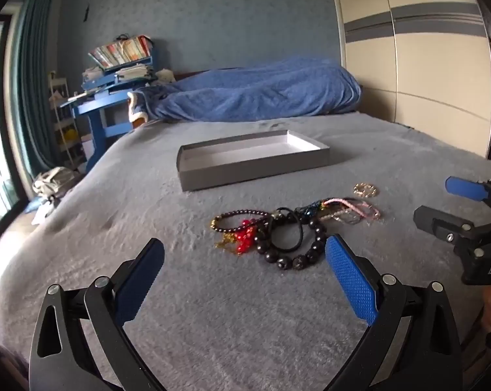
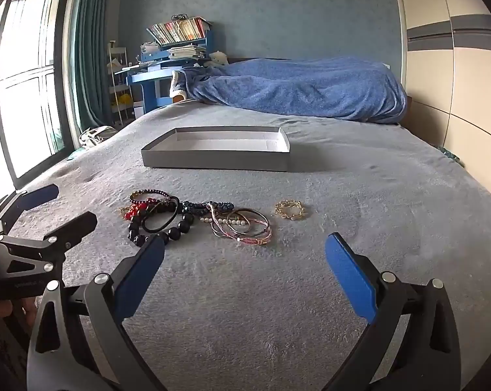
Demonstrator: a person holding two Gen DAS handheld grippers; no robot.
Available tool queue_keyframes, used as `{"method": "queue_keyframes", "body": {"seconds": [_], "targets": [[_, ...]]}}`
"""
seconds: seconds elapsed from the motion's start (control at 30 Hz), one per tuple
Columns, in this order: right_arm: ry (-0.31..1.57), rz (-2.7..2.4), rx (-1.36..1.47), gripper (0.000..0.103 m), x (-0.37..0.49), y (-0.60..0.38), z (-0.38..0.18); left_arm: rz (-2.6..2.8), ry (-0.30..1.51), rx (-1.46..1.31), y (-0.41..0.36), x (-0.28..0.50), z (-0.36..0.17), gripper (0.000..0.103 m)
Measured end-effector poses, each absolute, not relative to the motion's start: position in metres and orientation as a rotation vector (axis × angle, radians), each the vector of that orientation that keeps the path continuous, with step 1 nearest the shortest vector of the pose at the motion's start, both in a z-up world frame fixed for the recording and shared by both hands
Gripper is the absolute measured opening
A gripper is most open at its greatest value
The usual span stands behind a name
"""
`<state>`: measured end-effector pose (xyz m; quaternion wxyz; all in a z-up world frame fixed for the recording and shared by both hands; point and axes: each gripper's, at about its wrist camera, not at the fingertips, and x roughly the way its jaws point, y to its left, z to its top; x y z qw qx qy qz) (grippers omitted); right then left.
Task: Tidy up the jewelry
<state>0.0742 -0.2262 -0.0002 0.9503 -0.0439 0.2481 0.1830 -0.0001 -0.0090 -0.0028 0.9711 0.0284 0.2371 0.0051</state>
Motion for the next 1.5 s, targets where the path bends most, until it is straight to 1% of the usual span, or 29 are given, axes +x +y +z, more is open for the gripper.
{"method": "queue_keyframes", "body": {"seconds": [0.17,0.37,1.5], "targets": [[0.498,0.371,-0.089,0.098,0.070,-0.228,0.002,-0.006,0.491,0.049,-0.009,0.001,-0.001,0.099],[0.486,0.379,-0.104,0.098,0.067,-0.223,0.001,-0.006,0.448,0.058,-0.008,-0.006,0.005,0.098],[0.508,0.393,-0.095,0.098,0.070,-0.226,0.002,-0.009,0.472,0.032,-0.005,-0.004,0.006,0.099]]}}
